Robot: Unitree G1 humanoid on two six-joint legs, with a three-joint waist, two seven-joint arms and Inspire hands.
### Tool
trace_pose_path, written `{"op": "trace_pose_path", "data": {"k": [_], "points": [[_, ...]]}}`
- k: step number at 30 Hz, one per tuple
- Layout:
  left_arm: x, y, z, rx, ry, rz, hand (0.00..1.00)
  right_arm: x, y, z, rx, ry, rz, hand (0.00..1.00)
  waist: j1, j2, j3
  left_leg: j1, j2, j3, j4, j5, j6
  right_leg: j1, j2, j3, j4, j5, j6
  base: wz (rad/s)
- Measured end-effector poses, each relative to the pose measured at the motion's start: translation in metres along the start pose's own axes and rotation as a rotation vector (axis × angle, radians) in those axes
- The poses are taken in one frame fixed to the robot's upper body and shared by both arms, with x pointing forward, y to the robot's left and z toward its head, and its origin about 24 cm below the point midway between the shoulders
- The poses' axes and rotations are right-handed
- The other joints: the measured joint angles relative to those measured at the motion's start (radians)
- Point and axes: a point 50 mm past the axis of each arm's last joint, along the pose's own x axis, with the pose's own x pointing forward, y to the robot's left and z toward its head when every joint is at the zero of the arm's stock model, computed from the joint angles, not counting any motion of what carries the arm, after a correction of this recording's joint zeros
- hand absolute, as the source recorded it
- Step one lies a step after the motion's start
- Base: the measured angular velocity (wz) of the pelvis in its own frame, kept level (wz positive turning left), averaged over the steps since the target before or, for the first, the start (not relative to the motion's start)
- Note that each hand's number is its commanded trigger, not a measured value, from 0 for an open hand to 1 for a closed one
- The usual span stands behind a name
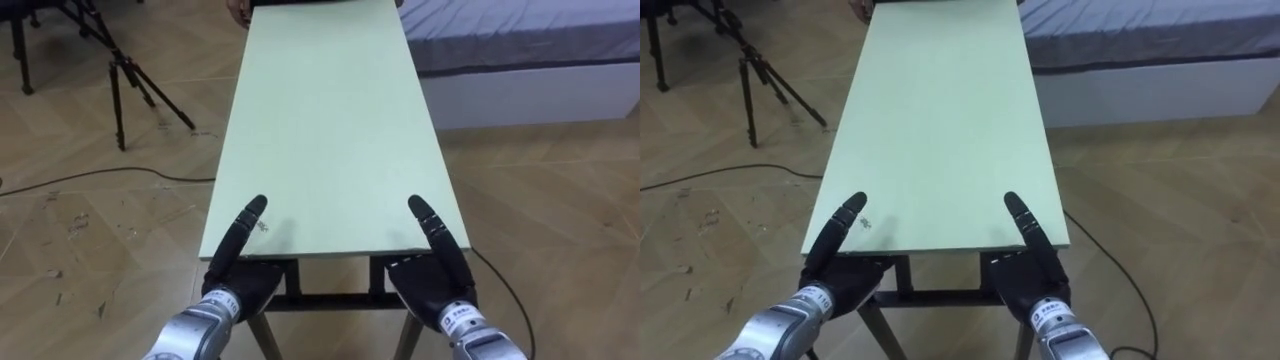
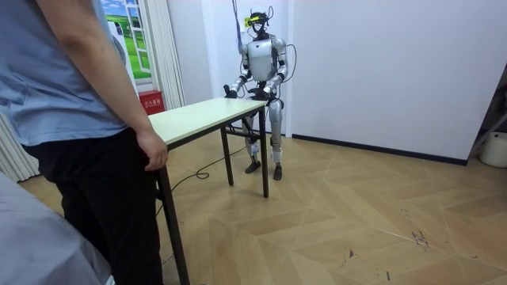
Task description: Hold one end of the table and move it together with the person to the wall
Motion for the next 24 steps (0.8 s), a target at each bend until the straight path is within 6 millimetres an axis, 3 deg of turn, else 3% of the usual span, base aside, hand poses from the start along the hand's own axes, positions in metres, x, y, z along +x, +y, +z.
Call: {"op": "trace_pose_path", "data": {"k": [8, 16, 24], "points": [[0.001, -0.001, -0.005, -0.017, -0.015, 0.0, 1.0, 0.002, 0.002, -0.002, 0.015, -0.029, -0.05, 1.0, 0.002, -0.001, 0.0014, -0.006, -0.003, -0.002, 0.0, 0.001, 0.001, -0.005, -0.002, -0.003, -0.005, 0.0, 0.001, 0.01], [0.002, -0.002, -0.011, -0.008, -0.013, 0.013, 1.0, 0.003, -0.001, -0.005, 0.043, -0.065, -0.114, 1.0, 0.021, -0.005, 0.0128, -0.022, -0.007, -0.006, -0.006, 0.002, 0.002, -0.025, -0.004, -0.005, 0.001, 0.002, 0.002, 0.01], [0.002, -0.002, -0.012, 0.02, -0.032, 0.017, 1.0, 0.004, 0.001, -0.005, 0.041, -0.065, -0.12, 1.0, 0.023, -0.007, 0.015, -0.021, -0.01, -0.006, -0.008, 0.002, 0.002, -0.027, -0.007, -0.002, 0.002, 0.002, 0.004, 0.0]]}}
